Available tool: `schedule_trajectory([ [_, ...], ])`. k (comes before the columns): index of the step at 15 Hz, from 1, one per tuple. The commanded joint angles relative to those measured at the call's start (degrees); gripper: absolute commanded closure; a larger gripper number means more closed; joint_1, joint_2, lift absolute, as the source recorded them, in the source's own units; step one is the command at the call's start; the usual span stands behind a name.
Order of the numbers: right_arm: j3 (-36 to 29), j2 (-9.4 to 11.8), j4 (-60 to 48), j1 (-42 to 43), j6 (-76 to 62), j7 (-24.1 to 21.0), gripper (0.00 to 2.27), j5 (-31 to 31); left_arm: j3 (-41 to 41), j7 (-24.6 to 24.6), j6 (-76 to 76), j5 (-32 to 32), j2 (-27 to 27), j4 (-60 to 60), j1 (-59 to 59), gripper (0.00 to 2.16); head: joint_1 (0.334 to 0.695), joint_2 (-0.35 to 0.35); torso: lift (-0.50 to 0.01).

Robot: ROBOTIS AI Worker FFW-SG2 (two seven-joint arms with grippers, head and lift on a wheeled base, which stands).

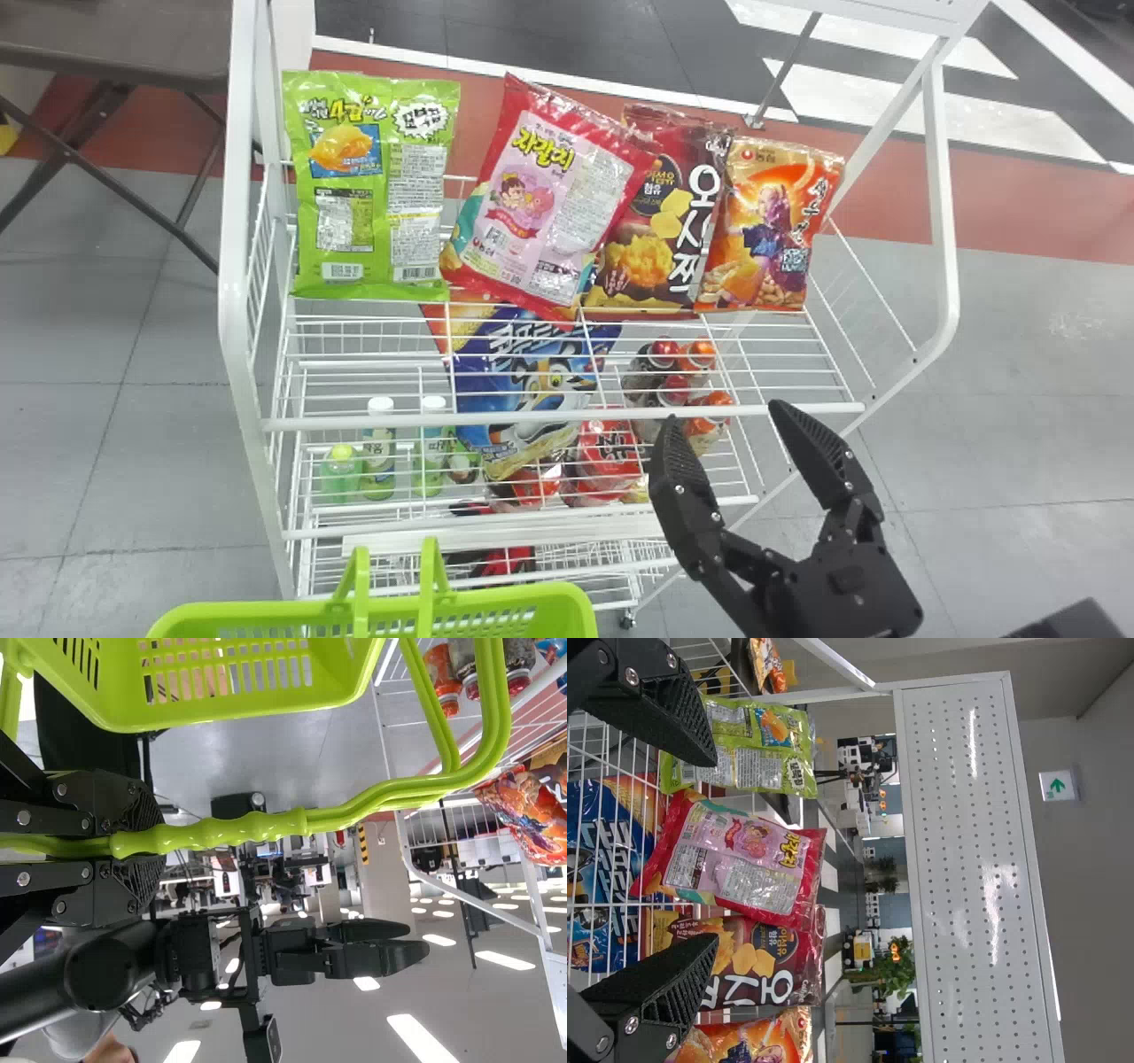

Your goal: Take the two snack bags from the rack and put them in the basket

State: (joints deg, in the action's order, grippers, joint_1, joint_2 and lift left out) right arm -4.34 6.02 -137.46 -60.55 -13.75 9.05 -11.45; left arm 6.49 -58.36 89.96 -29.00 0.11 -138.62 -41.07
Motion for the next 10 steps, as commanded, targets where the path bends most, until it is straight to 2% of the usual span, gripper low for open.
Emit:
schedule_trajectory([
  [1, -0.05, 0.14, 0.00, -0.01, 0.00, 0.00, 0.12, -0.06, 0.10, 0.09, 0.07, 0.00, 0.07, -0.25, -0.24, 1.39, 0.695, -0.350, -0.008],
  [10, 0.12, 0.05, -0.09, 1.22, 0.18, 0.18, 0.12, -0.59, 0.01, 0.09, 0.07, 0.00, 0.07, -1.13, -1.03, 1.39, 0.695, -0.350, -0.008],
])
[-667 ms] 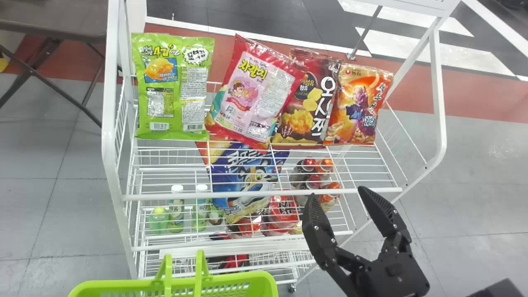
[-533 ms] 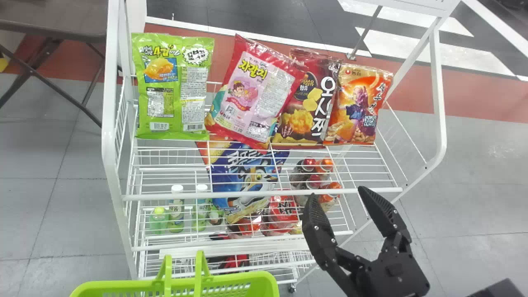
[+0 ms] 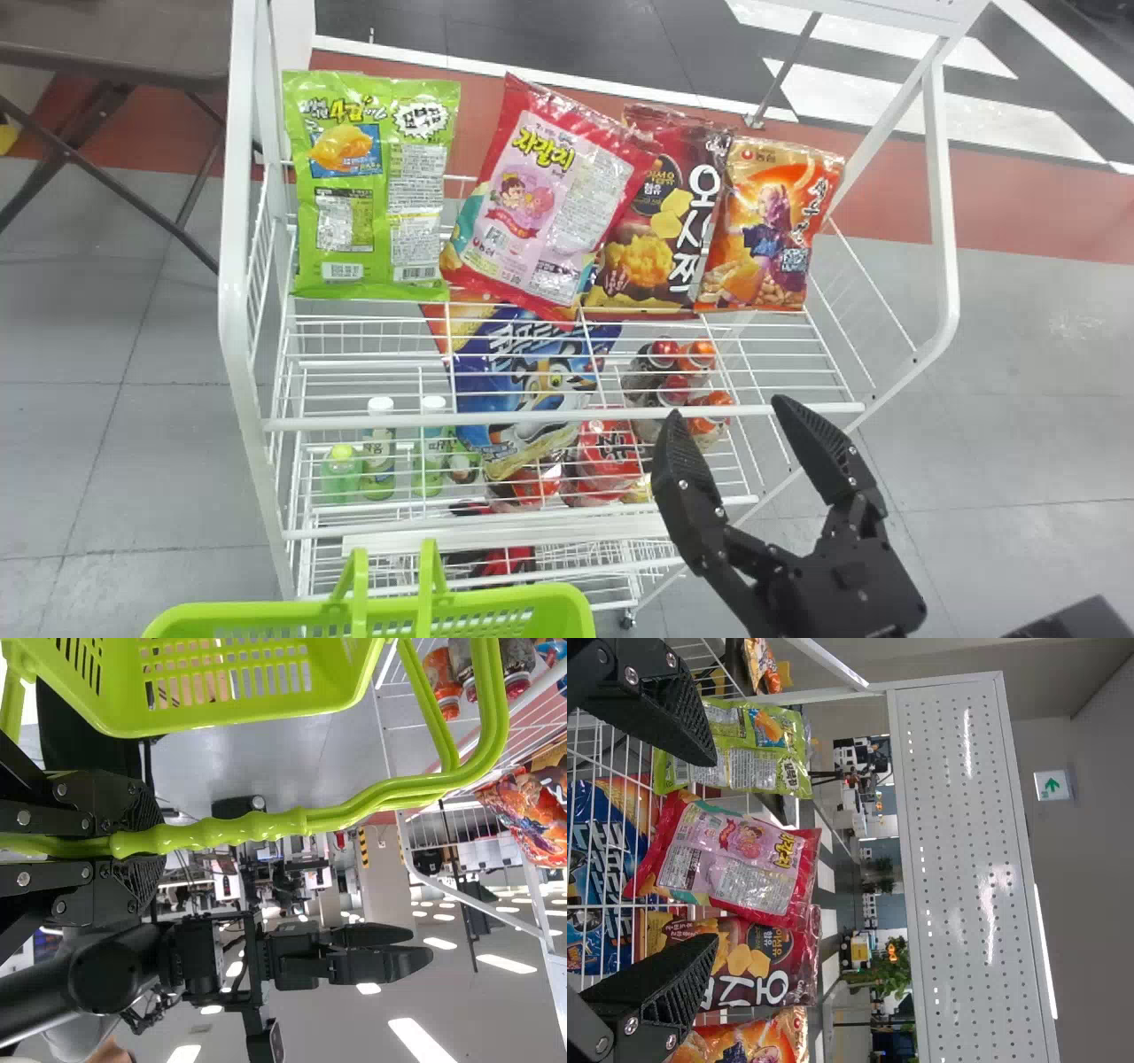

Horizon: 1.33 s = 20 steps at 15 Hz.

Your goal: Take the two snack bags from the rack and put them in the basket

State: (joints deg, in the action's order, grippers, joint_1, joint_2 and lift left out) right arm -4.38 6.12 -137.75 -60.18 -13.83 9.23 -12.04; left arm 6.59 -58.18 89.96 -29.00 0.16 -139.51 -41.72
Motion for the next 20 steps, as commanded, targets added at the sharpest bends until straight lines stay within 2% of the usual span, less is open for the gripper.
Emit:
schedule_trajectory([
  [1, 0.95, -0.24, 1.52, 4.02, 3.07, 0.00, 0.12, 0.44, -0.17, -0.10, 0.07, 0.00, 0.02, -0.15, -0.56, 1.39, 0.695, -0.350, -0.008],
  [4, 5.34, -2.08, 5.73, 13.69, 11.16, -0.18, 0.12, 3.25, -1.22, 0.87, 0.07, 0.88, 0.02, 0.12, -0.56, 1.39, 0.695, -0.350, -0.008],
  [7, 7.63, -3.05, 9.34, 21.95, 16.61, -0.88, 0.12, 5.80, -2.46, 2.10, 0.07, 1.41, 0.55, -0.06, 1.02, 1.39, 0.695, -0.350, -0.008],
  [9, 7.80, -3.31, 11.80, 26.08, 17.66, -1.06, 0.12, 6.50, -3.51, 2.45, 0.07, 2.37, 0.90, 0.03, 2.34, 1.39, 0.695, -0.350, -0.008],
  [12, 9.91, -3.40, 17.51, 36.45, 27.16, -1.14, 0.12, 6.85, -3.42, 2.45, 0.07, 2.37, 1.25, 0.03, 2.52, 1.39, 0.695, -0.350, -0.008],
  [15, 12.29, -4.10, 22.52, 45.86, 33.48, -1.14, 0.12, 6.94, -3.33, 2.54, 0.07, 2.37, 1.42, 0.03, 2.96, 1.39, 0.695, -0.288, -0.008],
  [16, 12.99, -4.54, 24.28, 48.32, 34.71, -1.06, 0.12, 7.03, -3.33, 2.63, 0.07, 2.37, 1.42, 0.03, 3.04, 1.39, 0.695, -0.245, -0.008],
  [20, 16.07, -6.18, 34.83, 57.02, 32.60, 0.70, 0.12, 9.23, -2.81, 2.72, 0.07, 2.28, 1.60, 0.64, 4.36, 1.38, 0.695, -0.170, -0.008],
])
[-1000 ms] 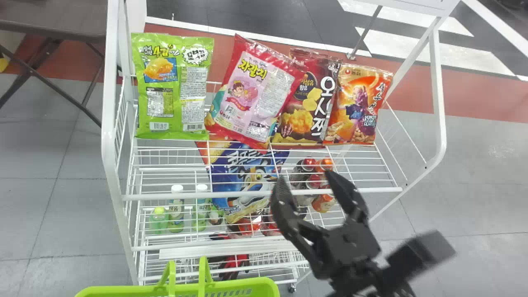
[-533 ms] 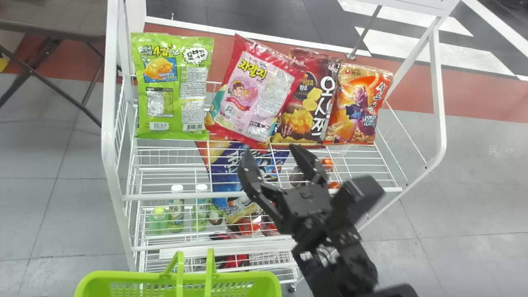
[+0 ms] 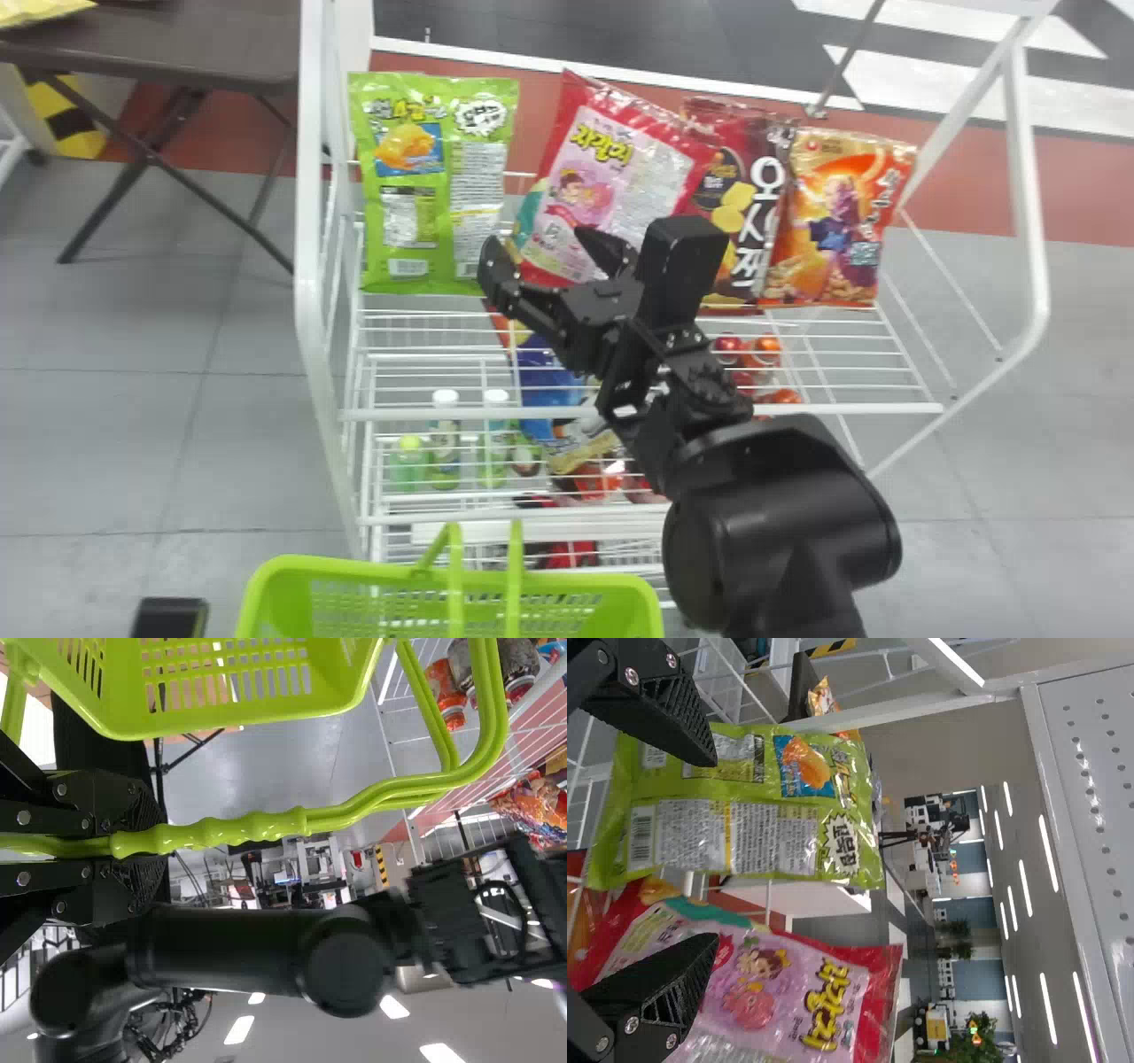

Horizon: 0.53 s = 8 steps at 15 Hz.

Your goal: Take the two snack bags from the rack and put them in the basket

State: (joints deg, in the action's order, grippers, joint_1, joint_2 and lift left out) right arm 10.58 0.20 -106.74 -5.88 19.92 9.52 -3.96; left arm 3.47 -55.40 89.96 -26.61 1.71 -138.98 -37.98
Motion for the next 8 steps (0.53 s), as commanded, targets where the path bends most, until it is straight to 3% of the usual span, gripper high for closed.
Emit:
schedule_trajectory([
  [1, 1.73, -0.25, 6.02, 4.30, -1.50, 0.59, 0.12, 1.68, 0.40, -0.06, 0.07, -0.11, 0.04, 0.12, 1.15, 1.38, 0.695, -0.134, -0.008],
  [8, 2.69, -0.25, 16.30, 12.74, -2.02, 6.30, 0.14, 1.15, 1.54, -0.77, 0.07, -0.55, 0.40, 0.12, 1.77, 1.36, 0.695, -0.053, -0.008],
])
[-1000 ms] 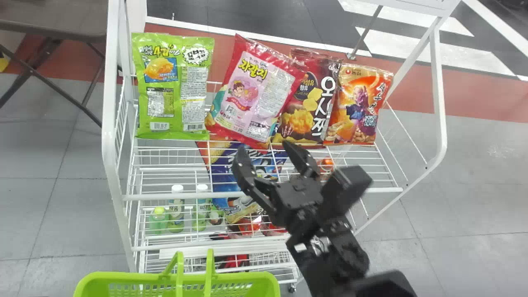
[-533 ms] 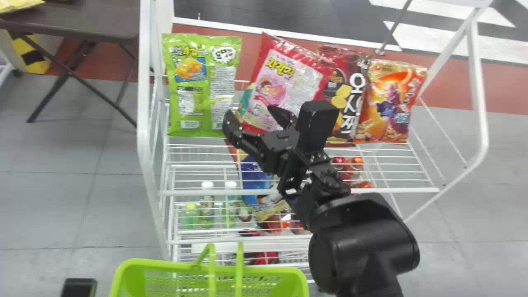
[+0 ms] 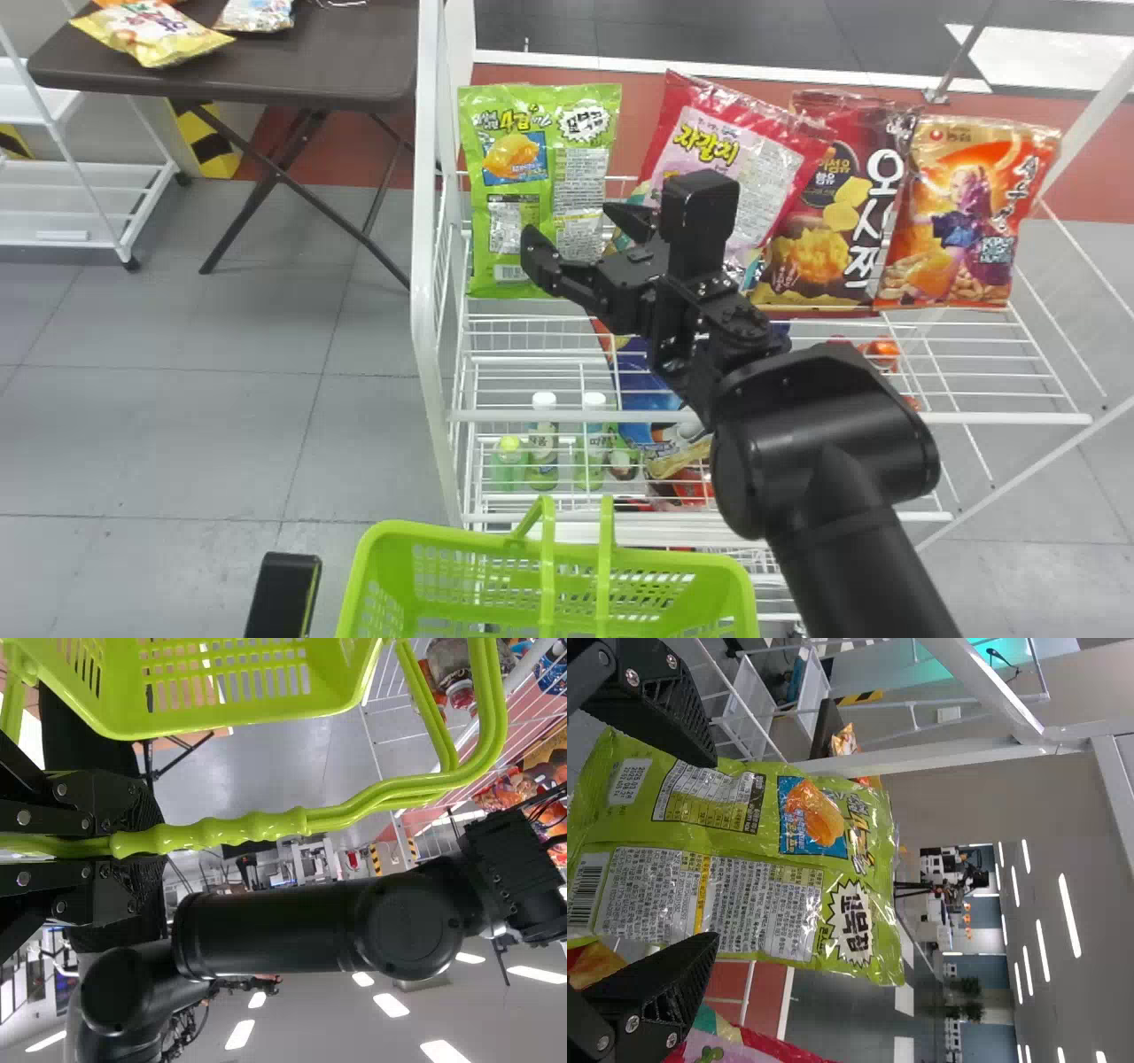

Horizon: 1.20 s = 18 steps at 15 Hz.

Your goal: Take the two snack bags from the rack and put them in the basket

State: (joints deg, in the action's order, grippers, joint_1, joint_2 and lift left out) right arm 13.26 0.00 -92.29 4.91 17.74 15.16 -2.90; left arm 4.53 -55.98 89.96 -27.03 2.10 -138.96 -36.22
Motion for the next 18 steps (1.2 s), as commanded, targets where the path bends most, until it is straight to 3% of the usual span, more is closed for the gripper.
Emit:
schedule_trajectory([
  [1, 0.54, -0.05, 3.08, 3.18, 0.33, 0.75, 0.14, 0.79, 0.92, -0.27, 0.07, -0.13, 0.01, 0.27, 0.01, 1.36, 0.695, -0.048, -0.008],
  [3, 0.80, -0.05, 6.07, 5.55, 0.50, 0.40, 0.15, 2.55, 1.18, -0.80, 0.07, -0.30, 0.01, 0.71, 0.01, 1.36, 0.695, -0.037, -0.008],
  [4, 1.33, -0.05, 7.92, 7.05, 1.74, 0.75, 0.31, 3.26, 1.44, -1.24, 0.07, -0.30, 0.01, 1.06, 0.01, 1.36, 0.695, -0.031, -0.008],
  [5, 1.85, -0.05, 9.06, 8.45, 4.20, 0.92, 0.67, 3.43, 1.79, -1.59, 0.07, -0.39, -0.07, 1.24, -0.08, 1.36, 0.695, -0.030, -0.008],
  [6, 2.47, -0.05, 9.76, 9.16, 5.25, 1.01, 1.33, 3.52, 2.06, -1.85, 0.07, -0.48, -0.07, 1.33, -0.17, 1.36, 0.695, -0.027, -0.008],
  [7, 2.82, -0.05, 9.67, 9.16, 5.60, 1.19, 1.79, 3.43, 2.06, -1.85, 0.07, -0.48, -0.07, 1.42, -0.17, 1.36, 0.695, -0.023, -0.008],
  [8, 2.82, -0.05, 9.67, 9.16, 5.60, 1.89, 2.14, 3.17, 2.06, -1.85, 0.07, -0.48, -0.16, 1.50, -0.17, 1.36, 0.695, -0.019, -0.008],
  [9, 2.82, -0.05, 9.59, 8.98, 5.60, 2.24, 2.25, 2.99, 2.06, -1.85, 0.07, -0.48, -0.16, 1.50, -0.17, 1.36, 0.695, -0.008, -0.008],
  [18, 2.91, -0.05, 5.81, 5.90, 3.32, 3.03, 2.25, 1.59, 2.32, -1.94, 0.07, -0.57, -0.07, 0.54, -1.40, 1.36, 0.695, 0.013, -0.008],
])
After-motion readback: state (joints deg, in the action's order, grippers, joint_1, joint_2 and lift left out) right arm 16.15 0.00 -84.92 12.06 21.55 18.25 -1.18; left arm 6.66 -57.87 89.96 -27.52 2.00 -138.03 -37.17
